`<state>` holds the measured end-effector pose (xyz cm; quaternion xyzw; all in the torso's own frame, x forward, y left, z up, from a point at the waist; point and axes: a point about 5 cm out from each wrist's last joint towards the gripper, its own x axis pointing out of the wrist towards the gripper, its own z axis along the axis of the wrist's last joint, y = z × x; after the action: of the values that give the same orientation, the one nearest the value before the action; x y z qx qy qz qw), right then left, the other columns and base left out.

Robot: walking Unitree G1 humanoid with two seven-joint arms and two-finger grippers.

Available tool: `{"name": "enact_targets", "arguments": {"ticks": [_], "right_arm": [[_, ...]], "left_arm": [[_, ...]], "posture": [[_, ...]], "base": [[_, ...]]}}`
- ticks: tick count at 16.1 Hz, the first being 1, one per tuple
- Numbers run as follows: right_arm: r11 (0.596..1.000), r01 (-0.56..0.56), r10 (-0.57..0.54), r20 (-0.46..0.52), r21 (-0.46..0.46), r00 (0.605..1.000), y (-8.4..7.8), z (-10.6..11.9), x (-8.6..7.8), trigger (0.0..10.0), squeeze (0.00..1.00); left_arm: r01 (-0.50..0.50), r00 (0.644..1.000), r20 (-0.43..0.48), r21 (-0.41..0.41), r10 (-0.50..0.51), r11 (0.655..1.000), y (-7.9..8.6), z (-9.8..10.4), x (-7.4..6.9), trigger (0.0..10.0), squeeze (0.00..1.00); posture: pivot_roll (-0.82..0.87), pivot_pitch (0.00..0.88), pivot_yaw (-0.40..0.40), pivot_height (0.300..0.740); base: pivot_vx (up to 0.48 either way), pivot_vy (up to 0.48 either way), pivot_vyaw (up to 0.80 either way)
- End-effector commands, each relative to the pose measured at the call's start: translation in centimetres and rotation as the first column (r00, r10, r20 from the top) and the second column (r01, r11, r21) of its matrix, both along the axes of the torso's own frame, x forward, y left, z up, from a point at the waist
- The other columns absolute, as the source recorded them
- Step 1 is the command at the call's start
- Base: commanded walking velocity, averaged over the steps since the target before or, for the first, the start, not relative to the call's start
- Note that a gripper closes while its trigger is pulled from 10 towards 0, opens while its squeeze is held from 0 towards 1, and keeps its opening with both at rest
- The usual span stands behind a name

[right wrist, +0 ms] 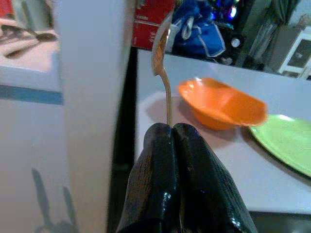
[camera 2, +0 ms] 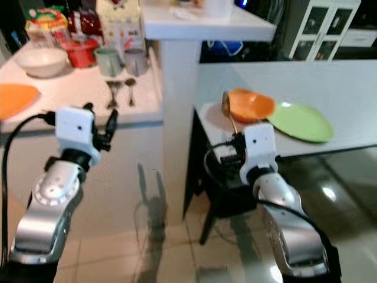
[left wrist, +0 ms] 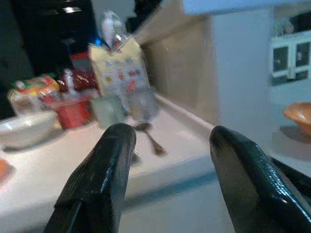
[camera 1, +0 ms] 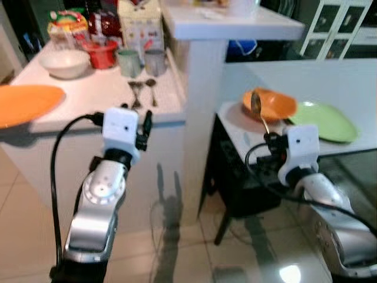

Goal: Setting the table

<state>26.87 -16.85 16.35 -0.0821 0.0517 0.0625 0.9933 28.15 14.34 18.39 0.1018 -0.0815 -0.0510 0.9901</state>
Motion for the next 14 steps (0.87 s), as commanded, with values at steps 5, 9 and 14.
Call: {"name": "enact_targets", "arguments": {"ticks": [5, 9, 14], "right_arm": [[0.997, 0.078, -0.078, -0.028, 0.01, 0.997, -1.01, 0.09, 0.76, 10.0, 0.0], [0.995, 0.094, -0.094, -0.034, 0.012, 0.995, -1.27, 0.08, 0.85, 10.0, 0.0], [0.995, 0.1, -0.099, -0.041, 0.017, 0.994, -1.3, 0.02, 0.83, 10.0, 0.0]], "left_arm": [[0.105, 0.994, 0.034, -0.02, -0.104, 0.994, -1.23, 0.8, -0.08, 10.0, 0.0], [0.134, 0.991, 0.029, -0.03, -0.133, 0.99, -1.41, 0.73, -0.22, 10.0, 0.0], [0.165, 0.986, 0.02, -0.027, -0.165, 0.986, -1.48, 0.61, -0.45, 10.0, 0.0]], "posture": [[-0.01, 0.0, -0.021, 0.74], [-0.01, 0.0, -0.02, 0.74], [-0.01, 0.0, -0.019, 0.74]], "base": [[0.0, 0.0, -0.2], [0.318, 0.0, -0.65], [0.349, 0.0, -0.63]]}}
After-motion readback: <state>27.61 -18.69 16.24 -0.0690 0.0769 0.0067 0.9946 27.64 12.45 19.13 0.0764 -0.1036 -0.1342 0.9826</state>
